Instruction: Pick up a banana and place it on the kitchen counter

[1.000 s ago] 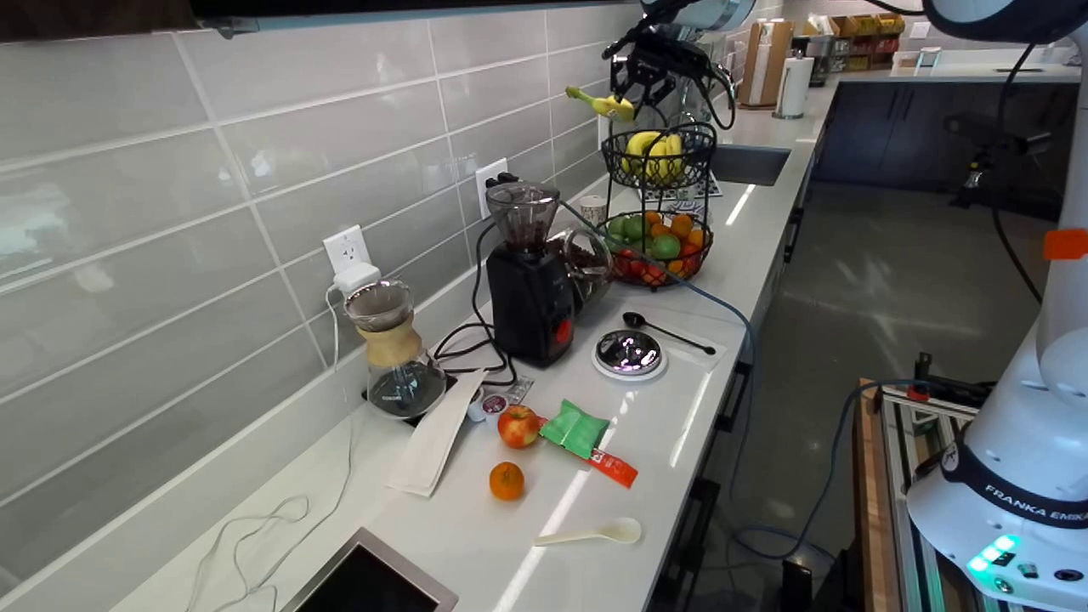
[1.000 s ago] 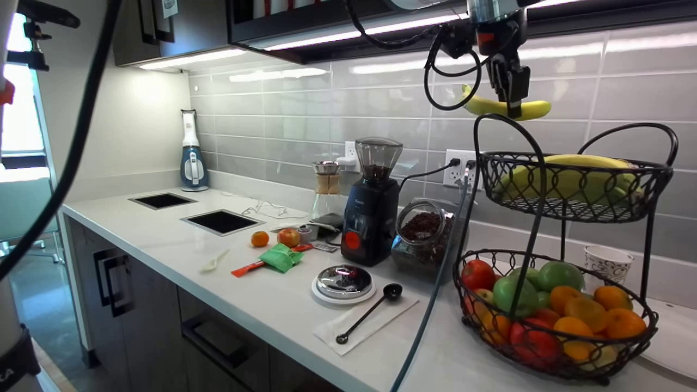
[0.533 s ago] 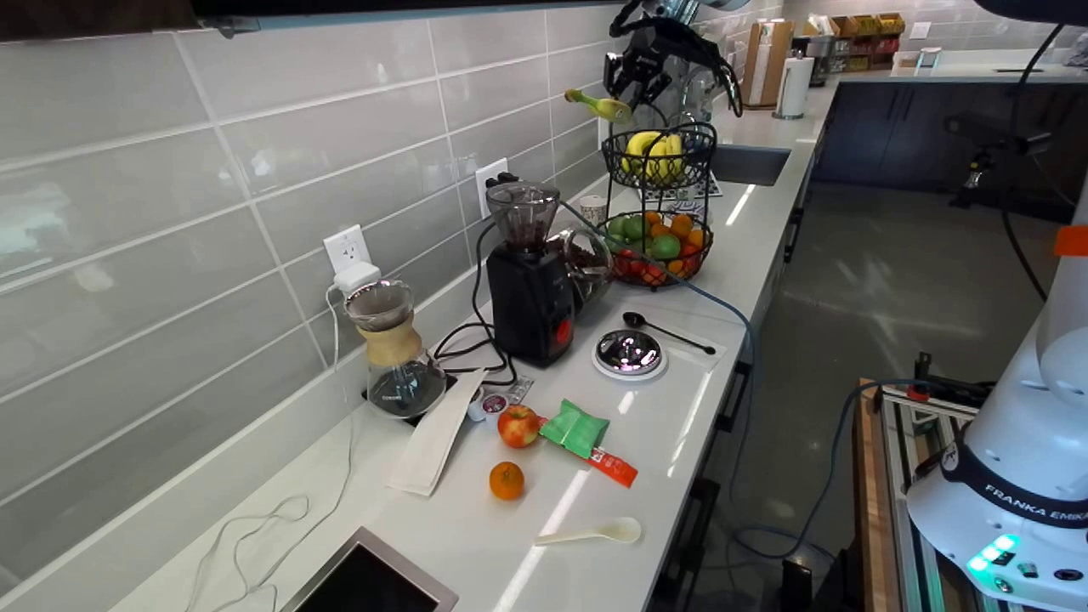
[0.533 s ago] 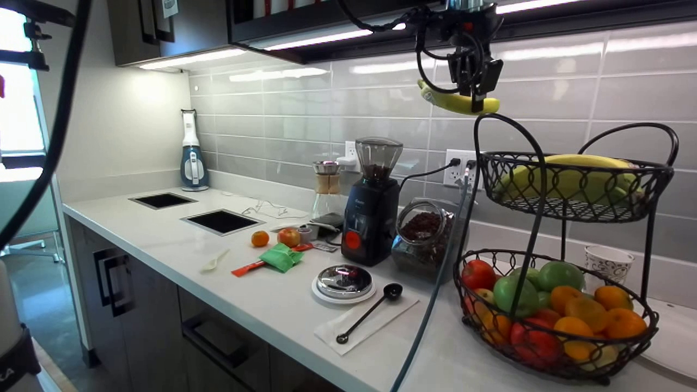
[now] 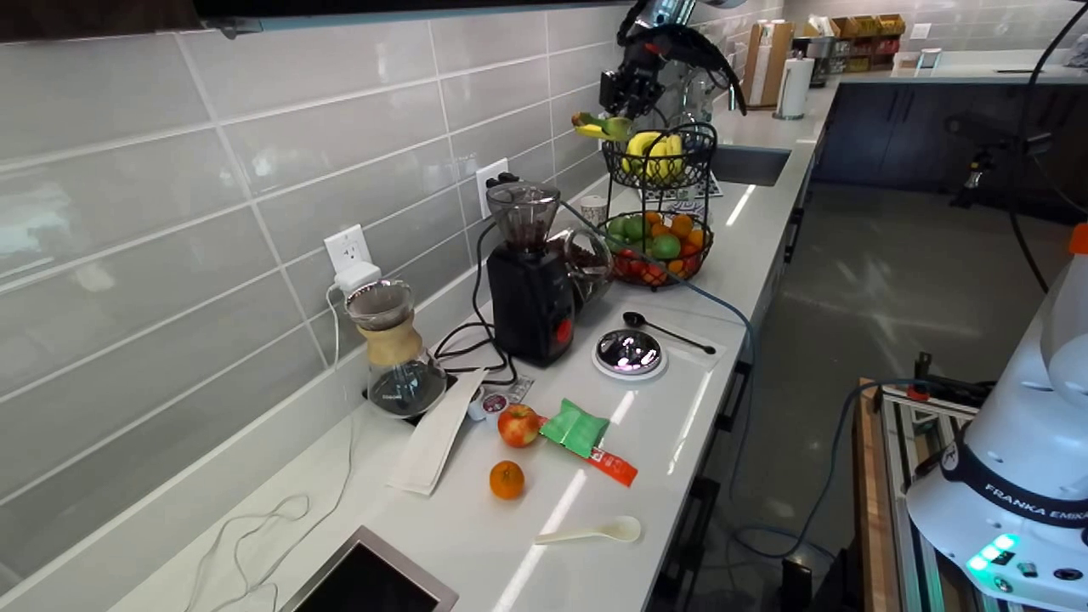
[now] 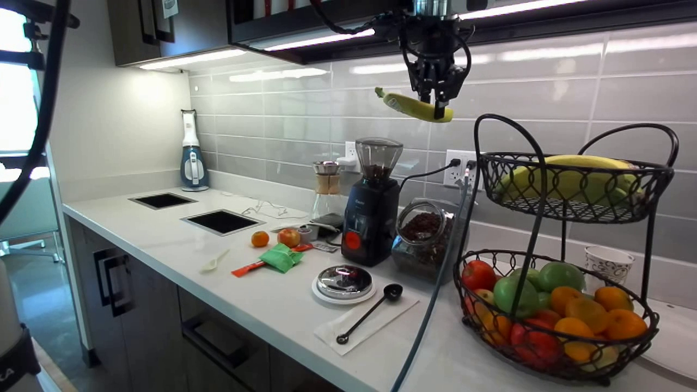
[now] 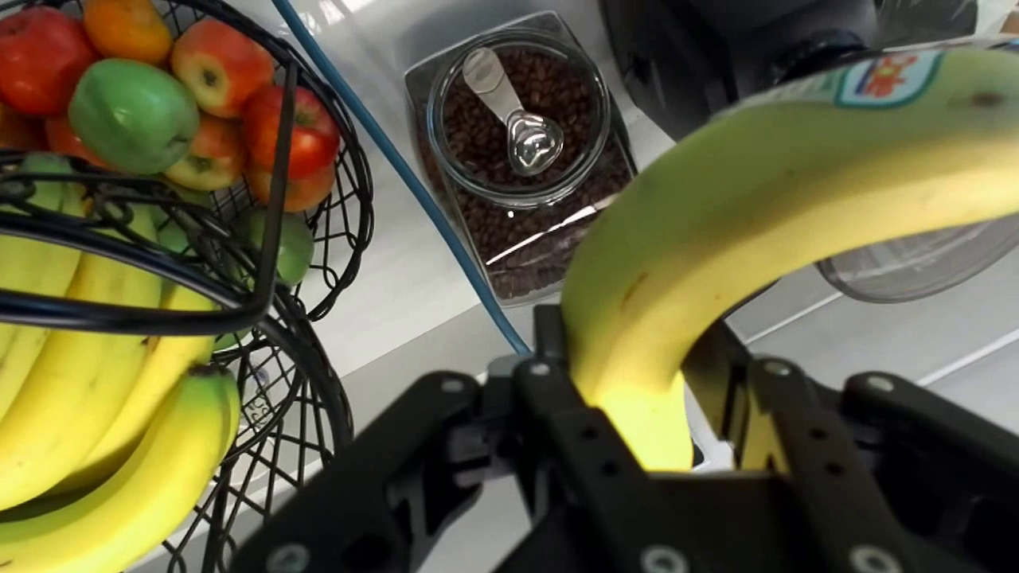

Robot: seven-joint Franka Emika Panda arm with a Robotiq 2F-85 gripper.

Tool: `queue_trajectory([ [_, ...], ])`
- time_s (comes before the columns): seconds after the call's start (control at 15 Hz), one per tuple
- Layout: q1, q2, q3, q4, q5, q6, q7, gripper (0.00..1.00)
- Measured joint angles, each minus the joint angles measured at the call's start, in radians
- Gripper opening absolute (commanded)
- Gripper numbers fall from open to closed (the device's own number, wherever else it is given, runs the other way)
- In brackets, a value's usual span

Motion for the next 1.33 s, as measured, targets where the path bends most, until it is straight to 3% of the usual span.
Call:
queue_trajectory([
  [0.13,-0.001,0.003,-0.003,0.003,0.000,0.000,0.000,0.41],
  [0.2,-0.002,0.004,-0.004,0.003,0.000,0.000,0.000,0.16],
  [0.47,-0.002,0.003,-0.004,-0.002,0.001,-0.006,-0.025,0.16],
  [0.73,0.002,-0.052,0.002,-0.067,0.022,-0.083,-0.222,0.16],
  [1.07,0.009,-0.191,-0.007,-0.222,0.023,-0.151,-0.485,0.16],
  [1.33,0.045,-0.271,-0.009,-0.377,-0.057,-0.161,-0.544,0.16],
])
